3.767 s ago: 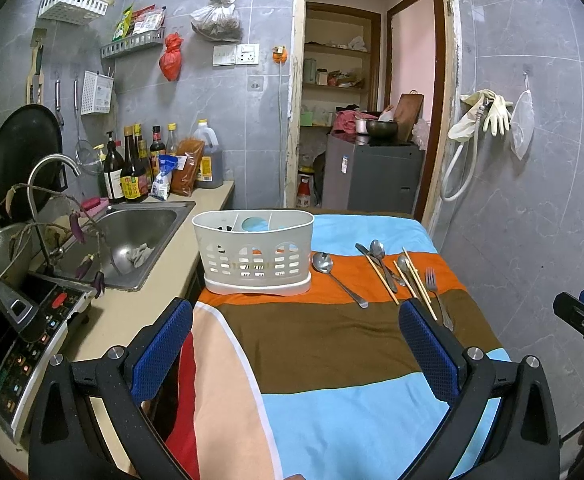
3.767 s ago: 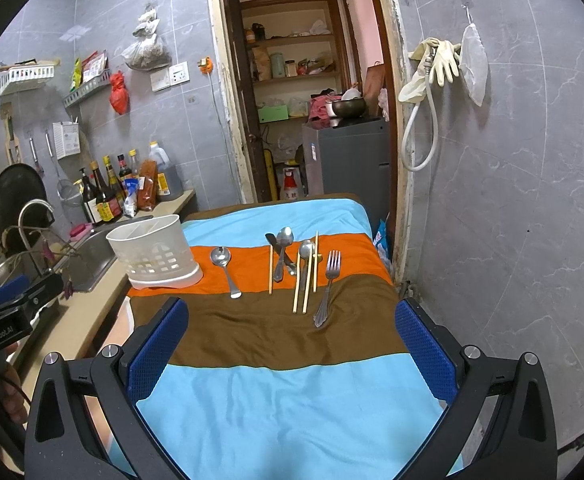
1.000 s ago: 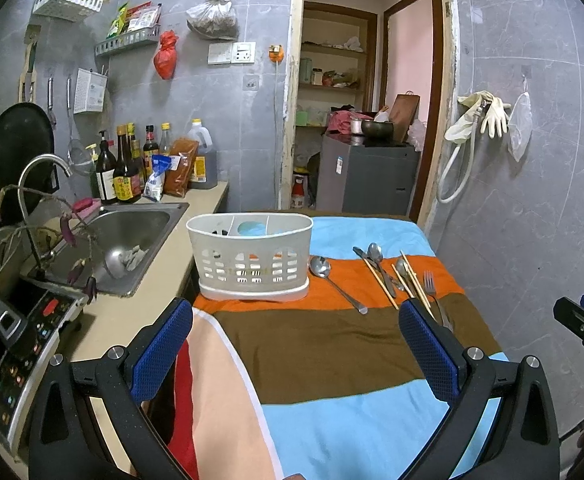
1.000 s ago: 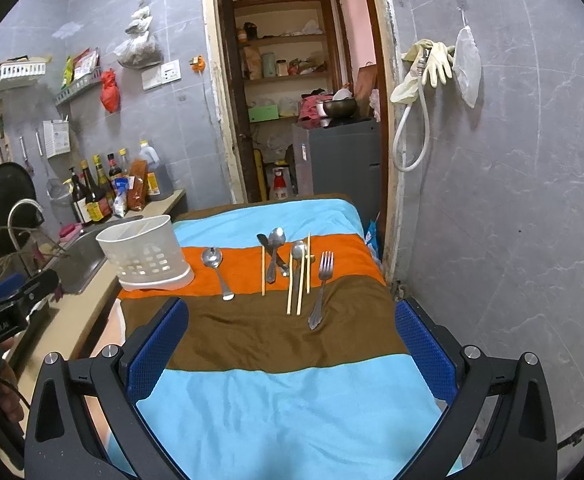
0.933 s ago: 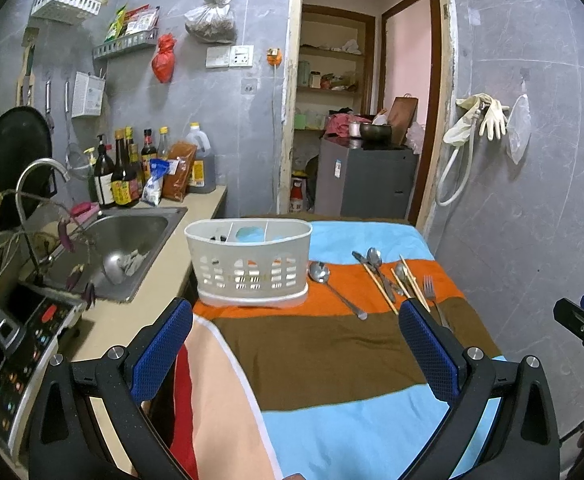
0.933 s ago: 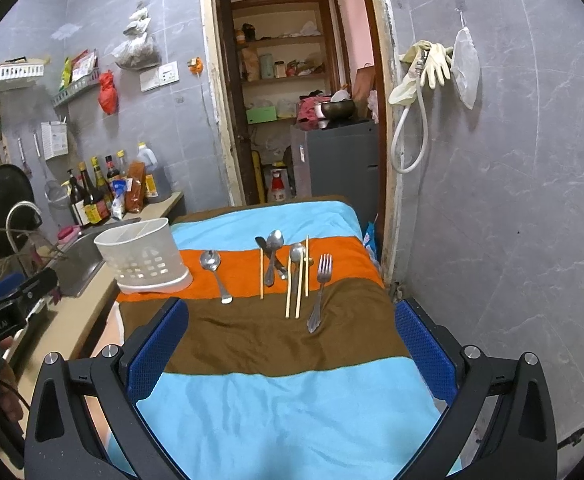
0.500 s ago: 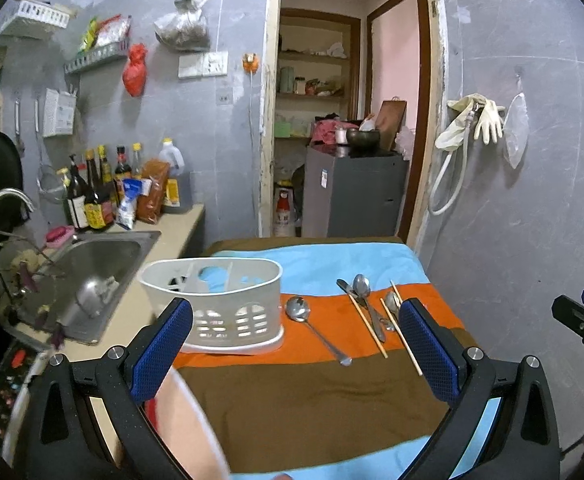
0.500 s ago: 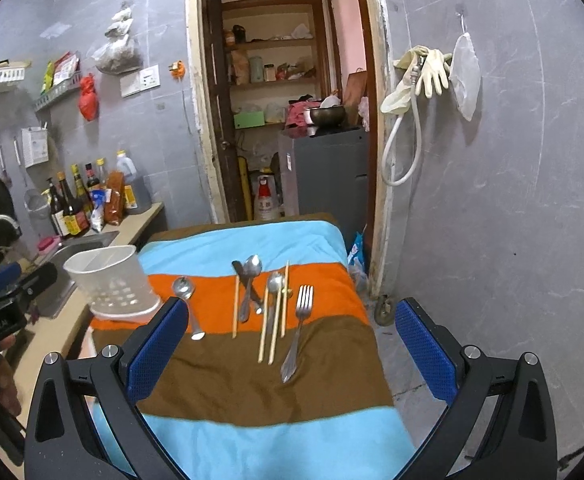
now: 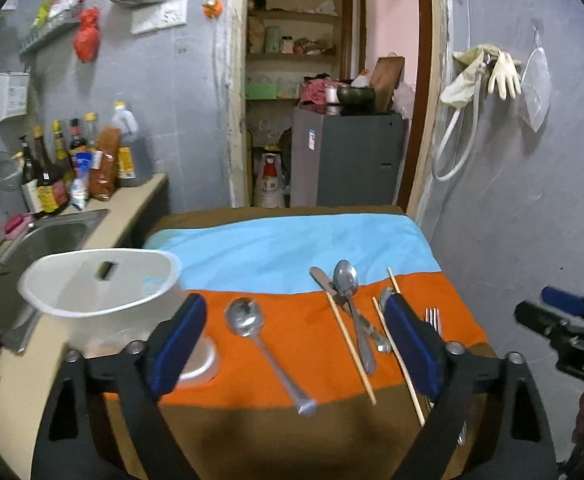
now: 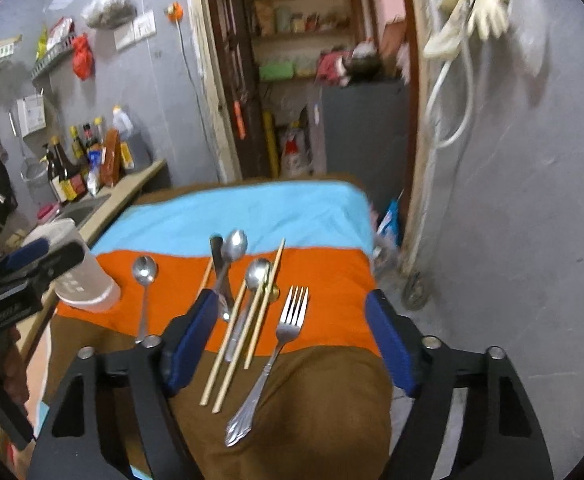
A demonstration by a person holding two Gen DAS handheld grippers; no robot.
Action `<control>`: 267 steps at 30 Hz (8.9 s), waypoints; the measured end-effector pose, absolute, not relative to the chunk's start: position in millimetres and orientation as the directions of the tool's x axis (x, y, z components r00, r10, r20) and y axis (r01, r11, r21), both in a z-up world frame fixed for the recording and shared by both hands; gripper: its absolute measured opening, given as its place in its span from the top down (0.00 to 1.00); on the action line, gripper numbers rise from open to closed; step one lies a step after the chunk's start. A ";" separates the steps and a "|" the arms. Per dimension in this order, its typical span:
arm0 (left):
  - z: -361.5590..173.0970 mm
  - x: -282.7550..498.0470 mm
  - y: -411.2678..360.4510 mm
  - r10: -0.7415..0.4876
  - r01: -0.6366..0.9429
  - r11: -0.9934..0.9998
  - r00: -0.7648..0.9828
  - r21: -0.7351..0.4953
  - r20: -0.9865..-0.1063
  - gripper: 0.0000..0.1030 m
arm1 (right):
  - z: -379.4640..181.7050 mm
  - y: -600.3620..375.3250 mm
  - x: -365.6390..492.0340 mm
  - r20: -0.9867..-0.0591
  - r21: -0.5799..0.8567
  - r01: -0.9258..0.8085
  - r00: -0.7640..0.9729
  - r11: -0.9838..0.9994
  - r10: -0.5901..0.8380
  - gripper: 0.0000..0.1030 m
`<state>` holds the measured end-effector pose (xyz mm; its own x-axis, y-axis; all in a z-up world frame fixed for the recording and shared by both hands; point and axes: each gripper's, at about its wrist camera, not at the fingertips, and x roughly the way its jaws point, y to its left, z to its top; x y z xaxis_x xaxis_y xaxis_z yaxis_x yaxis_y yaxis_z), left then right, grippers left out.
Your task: Organize utensils
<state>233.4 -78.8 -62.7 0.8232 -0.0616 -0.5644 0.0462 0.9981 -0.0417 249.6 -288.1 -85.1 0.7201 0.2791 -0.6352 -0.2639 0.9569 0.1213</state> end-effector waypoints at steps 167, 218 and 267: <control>-77.9 233.2 -37.4 -0.161 0.048 0.982 0.709 -0.180 -0.687 1.00 | -162.7 -263.6 330.4 -0.826 0.282 -0.275 0.418 0.919 0.378 0.79; -18.4 241.5 199.4 0.431 -0.480 0.877 0.768 0.020 -0.473 1.00 | 2.3 -0.3 280.6 -0.299 -0.147 -0.556 0.813 0.818 0.500 1.00; 39.7 171.7 40.4 -0.022 -0.026 0.987 0.956 -0.160 -0.292 0.01 | 26.2 -204.0 225.4 -0.183 0.145 -0.503 0.832 0.852 0.523 0.00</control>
<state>171.7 40.4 39.7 0.9561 -0.0219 -0.2922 -0.0264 0.9867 -0.1604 225.4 -204.0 26.2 0.8325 0.5229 -0.1834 -0.5032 0.8520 0.1446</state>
